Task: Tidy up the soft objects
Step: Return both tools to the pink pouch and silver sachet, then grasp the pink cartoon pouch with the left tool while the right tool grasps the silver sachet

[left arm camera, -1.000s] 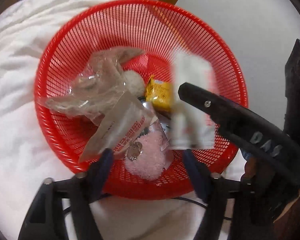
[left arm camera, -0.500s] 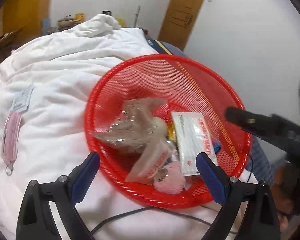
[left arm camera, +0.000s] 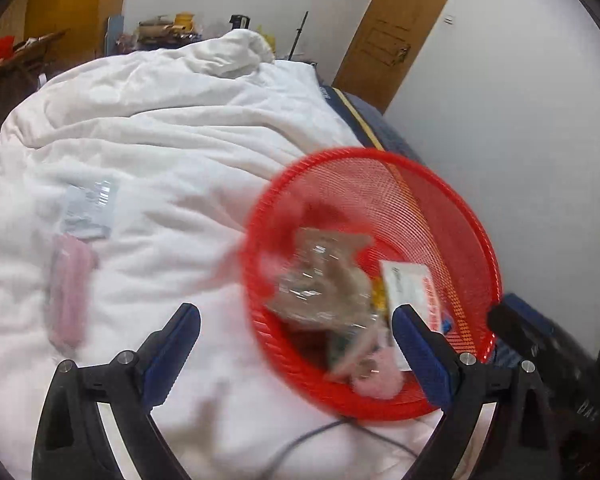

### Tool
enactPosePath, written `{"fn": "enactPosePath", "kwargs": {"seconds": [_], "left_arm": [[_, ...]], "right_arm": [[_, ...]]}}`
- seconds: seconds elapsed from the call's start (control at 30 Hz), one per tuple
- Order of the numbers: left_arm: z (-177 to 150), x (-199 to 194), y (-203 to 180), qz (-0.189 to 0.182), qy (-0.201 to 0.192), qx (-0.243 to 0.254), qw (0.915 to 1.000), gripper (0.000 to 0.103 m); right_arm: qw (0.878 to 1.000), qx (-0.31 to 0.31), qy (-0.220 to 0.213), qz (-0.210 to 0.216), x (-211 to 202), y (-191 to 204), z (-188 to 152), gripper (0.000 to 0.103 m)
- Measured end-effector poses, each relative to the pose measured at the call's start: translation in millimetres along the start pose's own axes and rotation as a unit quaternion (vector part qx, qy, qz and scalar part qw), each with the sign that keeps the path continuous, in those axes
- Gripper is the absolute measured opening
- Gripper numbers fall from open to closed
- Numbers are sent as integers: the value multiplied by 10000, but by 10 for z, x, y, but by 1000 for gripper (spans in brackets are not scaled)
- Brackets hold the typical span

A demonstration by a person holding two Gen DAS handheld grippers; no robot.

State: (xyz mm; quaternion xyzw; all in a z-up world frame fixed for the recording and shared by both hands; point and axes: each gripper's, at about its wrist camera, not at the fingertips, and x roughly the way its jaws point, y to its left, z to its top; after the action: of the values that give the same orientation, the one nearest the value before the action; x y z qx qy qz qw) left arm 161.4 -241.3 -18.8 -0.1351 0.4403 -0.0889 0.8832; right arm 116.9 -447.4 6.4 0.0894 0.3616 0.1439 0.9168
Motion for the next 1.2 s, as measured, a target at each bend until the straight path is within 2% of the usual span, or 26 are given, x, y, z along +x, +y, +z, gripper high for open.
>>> {"fn": "enactPosePath", "kwargs": {"seconds": [0.1, 0.17, 0.23, 0.3, 0.37, 0.43, 0.57, 0.67, 0.7, 0.77, 0.9, 1.0, 1.1, 1.2], "left_arm": [[132, -75, 520, -43, 358, -144, 9992, 98], [163, -222, 919, 284, 74, -333, 9990, 98], [156, -301, 1299, 857, -98, -478, 9951, 98], [118, -275, 1507, 1149, -71, -499, 9921, 98], [44, -179, 1671, 1287, 64, -752, 9888, 98], [-14, -86, 1697, 1208, 96, -793, 9895, 98], [-92, 146, 1534, 1530, 281, -280, 9874, 98], [-137, 216, 1447, 1949, 270, 40, 9804, 98], [-144, 230, 1444, 1999, 262, 53, 9794, 97], [-147, 260, 1481, 2057, 297, 0, 9782, 86], [-169, 344, 1650, 1903, 532, -311, 9798, 86], [-168, 342, 1728, 1798, 562, -481, 9809, 86], [-148, 368, 1711, 1899, 575, -361, 9795, 86], [-174, 430, 1592, 2087, 645, -82, 9758, 86]], "right_arm": [[10000, -70, 6, 61, 38, 138, -42, 73], [9997, -175, 105, 151, 96, 239, -81, 73], [9991, -316, 227, 175, 181, 369, -132, 73], [9982, -485, 297, 191, 243, 502, -192, 73], [9969, -666, 359, 219, 301, 619, -242, 73], [9957, -797, 414, 204, 350, 701, -283, 73], [9941, -946, 489, 197, 411, 792, -356, 73], [9942, -902, 543, 212, 445, 799, -366, 73], [9942, -886, 560, 220, 457, 796, -363, 73], [9939, -906, 587, 226, 477, 815, -367, 73], [9934, -935, 620, 230, 519, 851, -359, 73], [9930, -919, 700, 256, 558, 865, -353, 73], [9925, -883, 794, 301, 620, 893, -329, 73], [9906, -747, 1019, 524, 708, 930, -274, 73]]}}
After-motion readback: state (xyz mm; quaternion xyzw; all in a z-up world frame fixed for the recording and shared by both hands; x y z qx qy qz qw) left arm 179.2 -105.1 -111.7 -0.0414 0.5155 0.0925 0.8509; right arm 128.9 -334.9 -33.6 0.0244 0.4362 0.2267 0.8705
